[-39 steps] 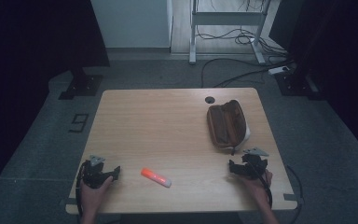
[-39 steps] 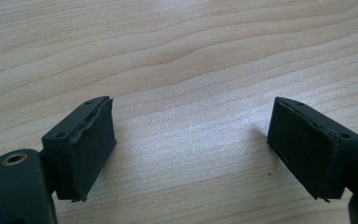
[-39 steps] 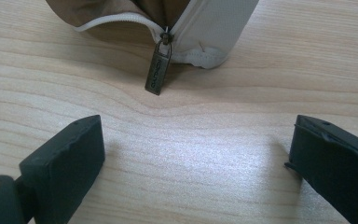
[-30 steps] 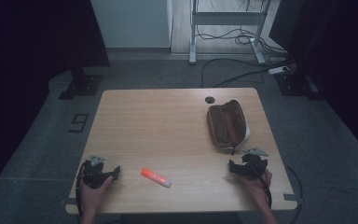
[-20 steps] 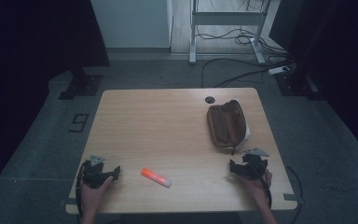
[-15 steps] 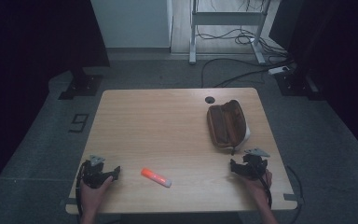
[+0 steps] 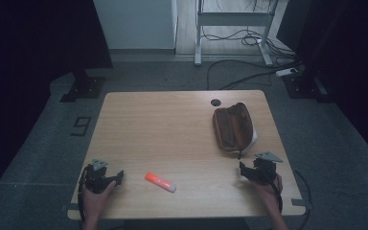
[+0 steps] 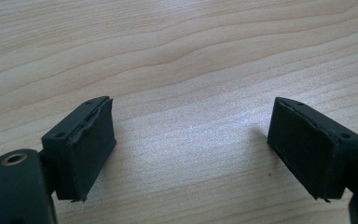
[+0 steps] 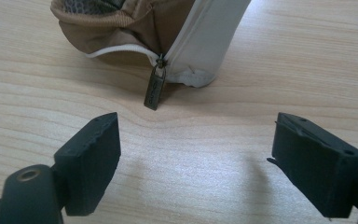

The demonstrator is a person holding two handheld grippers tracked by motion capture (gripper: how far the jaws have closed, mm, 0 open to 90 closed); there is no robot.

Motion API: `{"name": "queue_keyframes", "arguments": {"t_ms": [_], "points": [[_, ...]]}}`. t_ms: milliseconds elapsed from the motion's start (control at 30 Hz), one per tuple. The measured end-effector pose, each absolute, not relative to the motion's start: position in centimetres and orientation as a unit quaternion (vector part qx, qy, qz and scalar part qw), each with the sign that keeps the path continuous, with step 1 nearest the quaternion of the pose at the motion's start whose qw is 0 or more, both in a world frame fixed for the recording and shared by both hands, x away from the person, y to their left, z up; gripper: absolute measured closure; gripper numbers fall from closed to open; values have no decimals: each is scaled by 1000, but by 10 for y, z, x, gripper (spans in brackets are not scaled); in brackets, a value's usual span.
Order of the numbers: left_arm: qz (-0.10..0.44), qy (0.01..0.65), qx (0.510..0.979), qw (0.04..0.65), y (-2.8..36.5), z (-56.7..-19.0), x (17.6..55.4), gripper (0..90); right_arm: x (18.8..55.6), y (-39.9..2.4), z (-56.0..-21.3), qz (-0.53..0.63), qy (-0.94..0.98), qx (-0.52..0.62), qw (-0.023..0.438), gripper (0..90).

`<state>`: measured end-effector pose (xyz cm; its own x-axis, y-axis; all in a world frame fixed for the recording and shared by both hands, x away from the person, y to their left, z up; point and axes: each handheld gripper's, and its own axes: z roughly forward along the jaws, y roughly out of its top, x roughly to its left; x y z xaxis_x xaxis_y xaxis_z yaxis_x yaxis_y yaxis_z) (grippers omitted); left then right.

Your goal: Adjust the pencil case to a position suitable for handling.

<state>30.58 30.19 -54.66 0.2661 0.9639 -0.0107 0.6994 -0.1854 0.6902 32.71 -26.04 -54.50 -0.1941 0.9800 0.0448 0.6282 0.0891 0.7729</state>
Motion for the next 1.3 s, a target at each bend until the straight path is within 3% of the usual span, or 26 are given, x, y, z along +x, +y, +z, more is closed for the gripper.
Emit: {"name": "queue_keyframes", "arguments": {"t_ms": [1300], "points": [[223,564,737,298,302,-547,306,147,350,-270,-503,381,672,575,269,212]]}}
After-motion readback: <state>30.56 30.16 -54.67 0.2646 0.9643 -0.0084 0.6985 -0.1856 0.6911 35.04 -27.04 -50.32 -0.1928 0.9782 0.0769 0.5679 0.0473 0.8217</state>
